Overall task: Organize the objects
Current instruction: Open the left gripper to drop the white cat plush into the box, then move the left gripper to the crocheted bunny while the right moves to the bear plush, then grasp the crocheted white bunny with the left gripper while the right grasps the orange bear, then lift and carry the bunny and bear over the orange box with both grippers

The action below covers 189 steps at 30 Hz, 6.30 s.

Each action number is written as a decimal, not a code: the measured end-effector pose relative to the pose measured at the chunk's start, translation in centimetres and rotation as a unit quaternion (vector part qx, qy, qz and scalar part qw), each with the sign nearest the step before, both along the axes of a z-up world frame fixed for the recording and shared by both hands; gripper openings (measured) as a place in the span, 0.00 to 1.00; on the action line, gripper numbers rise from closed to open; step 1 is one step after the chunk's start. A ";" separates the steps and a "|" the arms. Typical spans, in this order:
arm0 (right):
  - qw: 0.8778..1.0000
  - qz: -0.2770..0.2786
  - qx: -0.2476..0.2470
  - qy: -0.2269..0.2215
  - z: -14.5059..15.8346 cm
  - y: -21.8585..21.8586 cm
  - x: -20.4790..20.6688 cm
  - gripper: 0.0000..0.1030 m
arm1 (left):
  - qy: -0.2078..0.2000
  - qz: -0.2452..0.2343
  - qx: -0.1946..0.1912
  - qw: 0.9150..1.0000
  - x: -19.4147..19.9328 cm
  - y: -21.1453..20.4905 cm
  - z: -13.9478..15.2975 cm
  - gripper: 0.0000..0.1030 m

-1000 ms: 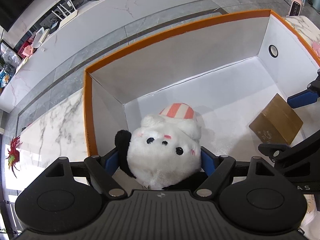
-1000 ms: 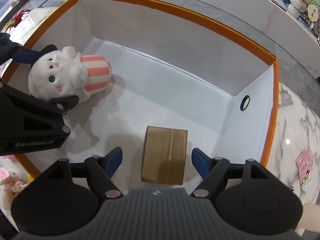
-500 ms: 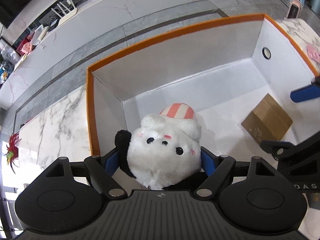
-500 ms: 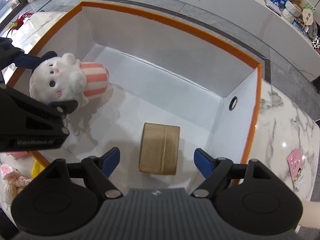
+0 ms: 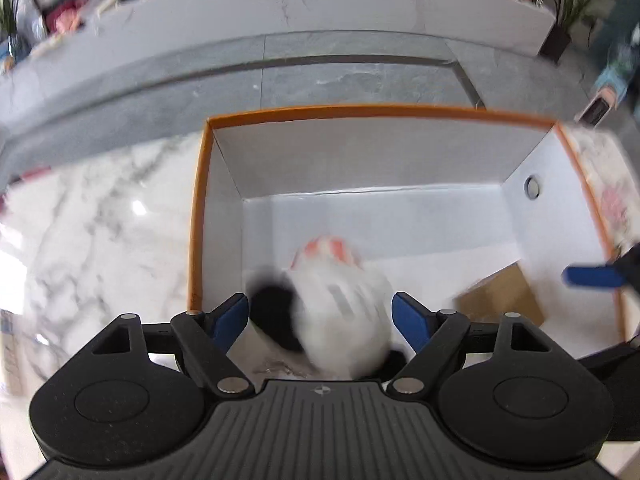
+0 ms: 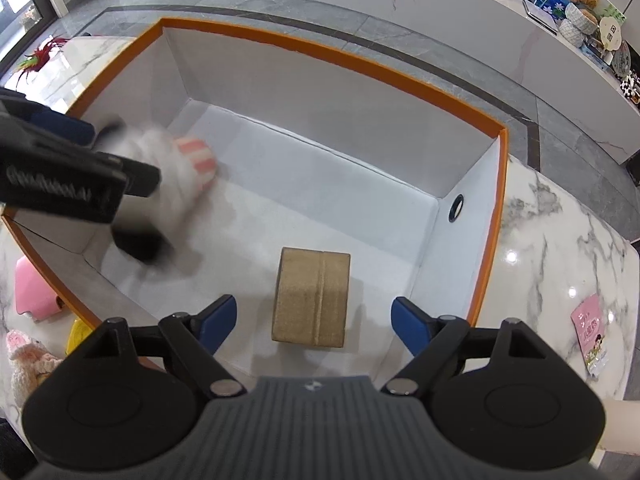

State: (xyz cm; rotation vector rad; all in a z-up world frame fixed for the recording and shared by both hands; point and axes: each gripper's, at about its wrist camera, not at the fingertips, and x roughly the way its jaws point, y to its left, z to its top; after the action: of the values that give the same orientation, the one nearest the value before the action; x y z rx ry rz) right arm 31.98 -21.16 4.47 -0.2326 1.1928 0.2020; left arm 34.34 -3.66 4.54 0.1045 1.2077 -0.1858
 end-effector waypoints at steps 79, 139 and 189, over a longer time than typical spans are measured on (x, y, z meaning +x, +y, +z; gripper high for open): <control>0.969 -0.145 0.162 -0.116 -2.7 -6.4 -20.4 0.98 | -0.037 0.098 -0.148 0.983 -22.3 12.6 -5.6 0.97; 0.969 -0.046 0.220 -0.108 -1.8 -2.6 -22.5 0.99 | -0.039 -0.431 0.061 0.900 -24.8 4.5 -3.4 0.97; 0.960 -0.223 0.136 -0.099 -8.3 6.4 -22.5 0.91 | -0.068 0.049 -0.007 0.996 -25.1 7.6 -8.4 0.67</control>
State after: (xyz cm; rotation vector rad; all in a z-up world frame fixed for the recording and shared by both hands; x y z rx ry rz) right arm 9.49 -14.78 -3.79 0.2543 0.9774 -0.0541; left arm 9.25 3.94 -3.88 0.0451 1.0726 -0.0983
